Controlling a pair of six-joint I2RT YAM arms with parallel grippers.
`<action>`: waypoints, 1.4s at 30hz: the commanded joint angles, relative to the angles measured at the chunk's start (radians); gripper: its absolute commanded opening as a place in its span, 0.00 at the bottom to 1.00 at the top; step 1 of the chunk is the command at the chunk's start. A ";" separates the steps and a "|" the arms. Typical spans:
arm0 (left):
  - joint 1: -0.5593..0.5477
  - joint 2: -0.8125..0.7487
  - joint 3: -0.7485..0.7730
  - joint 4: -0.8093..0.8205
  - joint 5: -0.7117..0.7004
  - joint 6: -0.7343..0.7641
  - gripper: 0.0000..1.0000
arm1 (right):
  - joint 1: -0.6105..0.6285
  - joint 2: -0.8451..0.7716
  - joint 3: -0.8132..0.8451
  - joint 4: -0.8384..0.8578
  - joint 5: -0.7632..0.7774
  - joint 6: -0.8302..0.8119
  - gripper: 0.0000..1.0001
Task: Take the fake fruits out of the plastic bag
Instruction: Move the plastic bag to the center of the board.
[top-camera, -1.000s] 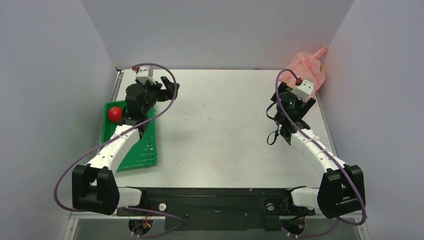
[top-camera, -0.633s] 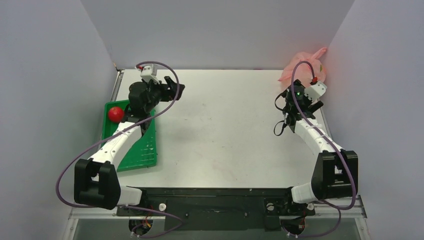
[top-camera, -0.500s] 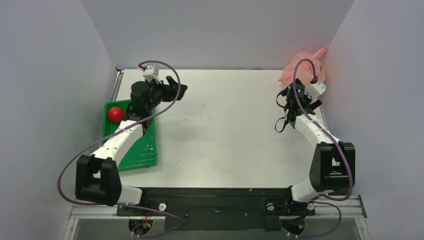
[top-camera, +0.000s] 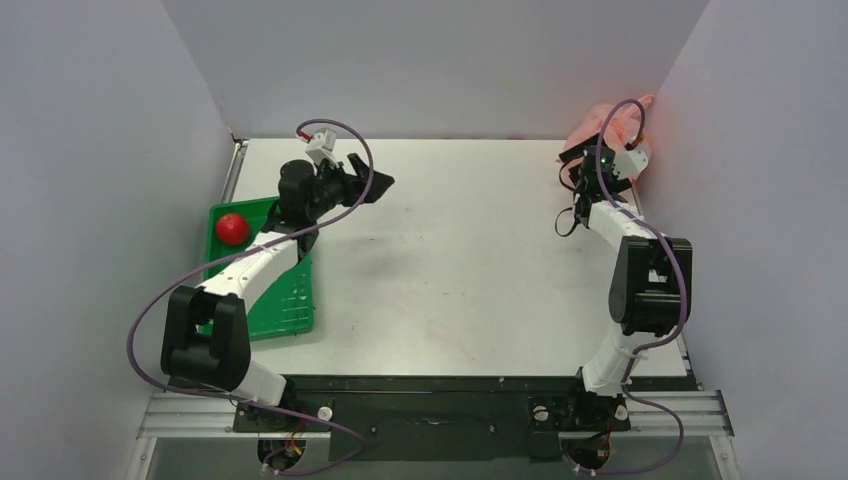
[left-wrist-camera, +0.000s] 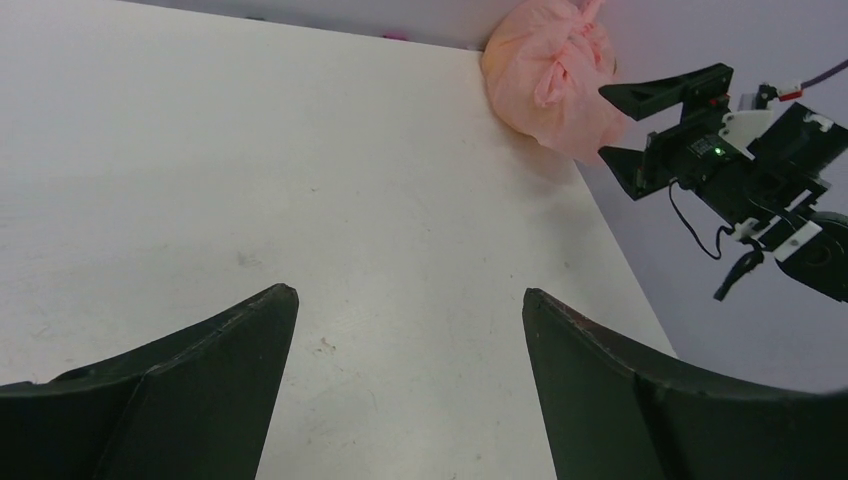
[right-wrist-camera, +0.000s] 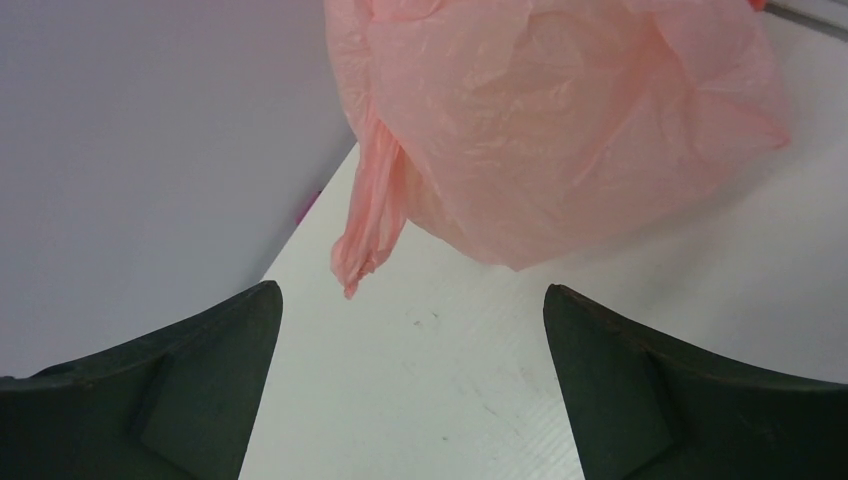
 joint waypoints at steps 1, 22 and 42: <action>-0.050 0.023 0.055 0.061 0.058 -0.038 0.81 | -0.010 0.068 0.105 0.091 -0.087 0.101 1.00; -0.092 0.037 0.069 0.037 0.051 -0.016 0.80 | -0.008 0.321 0.317 0.046 -0.124 0.195 0.36; -0.092 0.073 0.084 0.015 0.054 -0.004 0.80 | 0.082 0.019 -0.408 0.598 -0.678 0.202 0.00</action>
